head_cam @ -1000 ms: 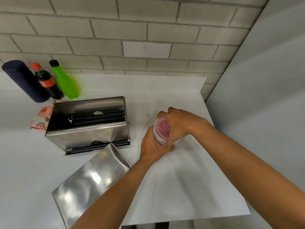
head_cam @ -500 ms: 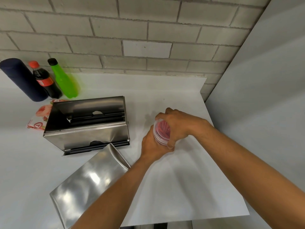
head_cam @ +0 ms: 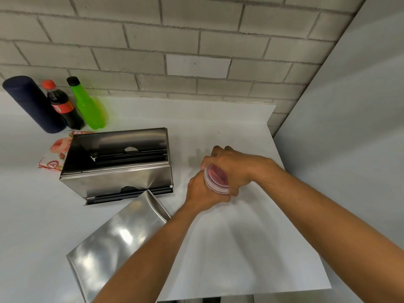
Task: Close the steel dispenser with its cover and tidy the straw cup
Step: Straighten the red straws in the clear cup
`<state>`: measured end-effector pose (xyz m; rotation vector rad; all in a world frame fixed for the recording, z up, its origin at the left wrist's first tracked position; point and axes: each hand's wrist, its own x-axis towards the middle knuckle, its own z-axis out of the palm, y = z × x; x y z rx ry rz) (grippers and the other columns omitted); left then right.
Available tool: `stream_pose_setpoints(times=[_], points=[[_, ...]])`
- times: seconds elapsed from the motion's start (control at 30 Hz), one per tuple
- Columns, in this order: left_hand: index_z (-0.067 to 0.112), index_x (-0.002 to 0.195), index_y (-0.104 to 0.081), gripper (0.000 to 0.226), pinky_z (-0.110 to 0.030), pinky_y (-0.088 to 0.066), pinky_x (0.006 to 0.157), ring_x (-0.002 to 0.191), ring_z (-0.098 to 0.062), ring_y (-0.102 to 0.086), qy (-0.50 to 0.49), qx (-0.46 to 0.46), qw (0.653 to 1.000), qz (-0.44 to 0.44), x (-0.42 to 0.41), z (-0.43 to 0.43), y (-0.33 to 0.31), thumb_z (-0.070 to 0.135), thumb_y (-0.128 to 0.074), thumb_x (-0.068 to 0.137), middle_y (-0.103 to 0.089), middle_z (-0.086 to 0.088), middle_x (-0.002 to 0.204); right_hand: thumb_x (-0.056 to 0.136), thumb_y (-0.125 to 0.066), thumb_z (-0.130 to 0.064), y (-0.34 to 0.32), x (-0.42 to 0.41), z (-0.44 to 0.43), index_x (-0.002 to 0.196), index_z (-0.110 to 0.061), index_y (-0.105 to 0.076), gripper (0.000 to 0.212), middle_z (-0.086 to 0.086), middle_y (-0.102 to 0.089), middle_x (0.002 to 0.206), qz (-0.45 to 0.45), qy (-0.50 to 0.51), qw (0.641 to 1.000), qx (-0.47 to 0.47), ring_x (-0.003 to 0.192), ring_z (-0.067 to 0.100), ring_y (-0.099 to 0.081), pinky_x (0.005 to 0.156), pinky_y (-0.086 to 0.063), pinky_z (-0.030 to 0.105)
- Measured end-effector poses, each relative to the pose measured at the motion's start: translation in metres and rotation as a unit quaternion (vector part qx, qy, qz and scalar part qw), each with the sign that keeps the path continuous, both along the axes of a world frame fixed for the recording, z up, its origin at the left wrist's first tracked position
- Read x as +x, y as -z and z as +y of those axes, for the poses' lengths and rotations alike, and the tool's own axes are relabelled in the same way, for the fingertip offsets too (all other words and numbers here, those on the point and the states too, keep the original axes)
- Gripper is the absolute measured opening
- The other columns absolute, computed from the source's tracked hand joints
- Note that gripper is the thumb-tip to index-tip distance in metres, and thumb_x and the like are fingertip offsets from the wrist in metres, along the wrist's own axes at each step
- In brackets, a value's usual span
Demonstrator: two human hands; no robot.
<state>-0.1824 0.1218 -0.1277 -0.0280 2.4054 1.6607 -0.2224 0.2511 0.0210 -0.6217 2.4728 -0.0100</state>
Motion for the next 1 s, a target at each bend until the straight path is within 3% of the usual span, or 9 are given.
stream_pose_setpoints(times=[0.23, 0.4, 0.53, 0.77, 0.9, 1.0], points=[[0.052, 0.1, -0.06, 0.075, -0.005, -0.051, 0.063, 0.088, 0.013, -0.067, 0.014, 0.008, 1.0, 0.006, -0.003, -0.004, 0.003, 0.033, -0.101, 0.04, -0.072, 0.02, 0.097, 0.048, -0.098, -0.012, -0.002, -0.002, 0.002, 0.137, -0.051, -0.042, 0.112, -0.007, -0.036, 0.132, -0.015, -0.026, 1.0, -0.007, 0.118, 0.02, -0.037, 0.076, -0.051, 0.033], [0.053, 0.112, -0.058, 0.088, -0.014, -0.056, 0.082, 0.102, 0.002, -0.07, 0.016, 0.04, 0.999, 0.034, -0.001, -0.002, 0.003, 0.026, -0.105, 0.042, -0.072, 0.016, 0.114, 0.045, -0.099, -0.035, -0.01, -0.001, 0.004, 0.139, -0.049, -0.045, 0.109, -0.007, -0.041, 0.129, 0.014, -0.039, 0.999, -0.016, 0.115, 0.019, -0.043, 0.085, -0.058, 0.041], [0.051, 0.113, -0.06, 0.089, -0.005, -0.052, 0.078, 0.103, 0.011, -0.067, -0.007, 0.066, 0.997, 0.045, 0.003, 0.001, 0.005, 0.02, -0.106, 0.044, -0.071, 0.019, 0.113, 0.04, -0.098, -0.047, -0.014, -0.001, 0.006, 0.139, -0.047, -0.048, 0.11, -0.005, -0.045, 0.123, 0.029, -0.03, 0.999, -0.02, 0.112, 0.019, -0.05, 0.083, -0.059, 0.039], [0.058, 0.111, -0.057, 0.089, -0.004, -0.052, 0.074, 0.102, 0.016, -0.064, -0.04, 0.063, 0.995, 0.062, 0.01, 0.01, 0.008, 0.032, -0.105, 0.041, -0.068, 0.036, 0.107, 0.036, -0.095, -0.053, -0.014, 0.004, 0.007, 0.138, -0.046, -0.05, 0.111, -0.005, -0.046, 0.117, 0.045, 0.006, 0.999, -0.022, 0.106, 0.019, -0.053, 0.08, -0.059, 0.038], [0.052, 0.122, -0.055, 0.1, -0.01, -0.056, 0.078, 0.1, 0.011, -0.065, -0.059, 0.049, 0.995, 0.06, 0.013, 0.013, 0.01, 0.045, -0.105, 0.036, -0.068, 0.026, 0.111, 0.037, -0.09, -0.058, -0.009, 0.008, 0.009, 0.139, -0.047, -0.049, 0.111, -0.006, -0.046, 0.115, 0.062, 0.039, 0.997, -0.033, 0.104, 0.018, -0.052, 0.077, -0.057, 0.034], [0.048, 0.127, -0.053, 0.105, -0.008, -0.055, 0.078, 0.098, 0.01, -0.065, -0.076, 0.035, 0.994, 0.068, 0.018, 0.017, 0.012, 0.055, -0.101, 0.035, -0.066, 0.028, 0.111, 0.033, -0.086, -0.062, -0.002, 0.011, 0.008, 0.136, -0.047, -0.051, 0.109, -0.006, -0.047, 0.11, 0.075, 0.082, 0.993, -0.046, 0.098, 0.018, -0.053, 0.071, -0.055, 0.032]])
